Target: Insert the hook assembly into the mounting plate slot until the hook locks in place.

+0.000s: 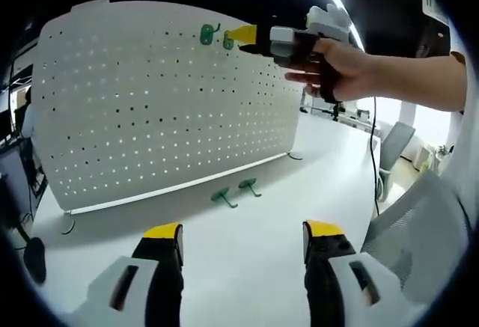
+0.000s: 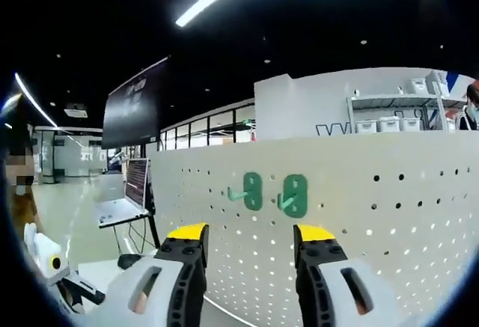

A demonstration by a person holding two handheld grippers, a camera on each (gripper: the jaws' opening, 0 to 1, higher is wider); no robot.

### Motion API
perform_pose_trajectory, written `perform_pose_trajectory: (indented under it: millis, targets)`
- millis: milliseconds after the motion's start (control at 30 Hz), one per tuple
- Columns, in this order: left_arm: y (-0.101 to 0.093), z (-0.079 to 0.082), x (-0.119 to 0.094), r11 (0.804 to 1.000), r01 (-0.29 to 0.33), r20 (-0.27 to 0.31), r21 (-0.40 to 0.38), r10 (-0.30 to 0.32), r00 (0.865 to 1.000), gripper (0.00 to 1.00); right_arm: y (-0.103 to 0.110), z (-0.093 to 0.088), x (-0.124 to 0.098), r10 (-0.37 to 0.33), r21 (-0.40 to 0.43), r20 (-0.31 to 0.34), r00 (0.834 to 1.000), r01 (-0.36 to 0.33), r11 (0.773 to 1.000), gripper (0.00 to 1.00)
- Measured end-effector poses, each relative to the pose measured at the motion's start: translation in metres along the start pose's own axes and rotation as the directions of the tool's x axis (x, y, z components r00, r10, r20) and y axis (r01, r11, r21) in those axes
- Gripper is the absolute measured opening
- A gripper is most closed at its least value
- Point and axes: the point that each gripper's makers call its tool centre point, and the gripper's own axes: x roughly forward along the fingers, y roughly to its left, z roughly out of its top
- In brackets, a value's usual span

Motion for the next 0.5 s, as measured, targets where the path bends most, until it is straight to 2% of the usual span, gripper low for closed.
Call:
perform_pose_trajectory:
  millis: [233, 500]
  targets:
    - [0.000, 0.000, 0.000, 1.000, -0.002, -0.001, 0.001, 0.002, 1.000, 0.67, 0.003, 0.000, -0.004, 0.015, -0.010, -0.005, 1.000, -0.016, 1.000, 0.44]
    - [0.000, -0.001, 0.000, 1.000, 0.000, -0.003, 0.000, 0.000, 1.000, 0.66, 0.005, -0.013, -0.023, 0.035, -0.019, -0.031, 0.999, -0.036, 0.999, 0.45]
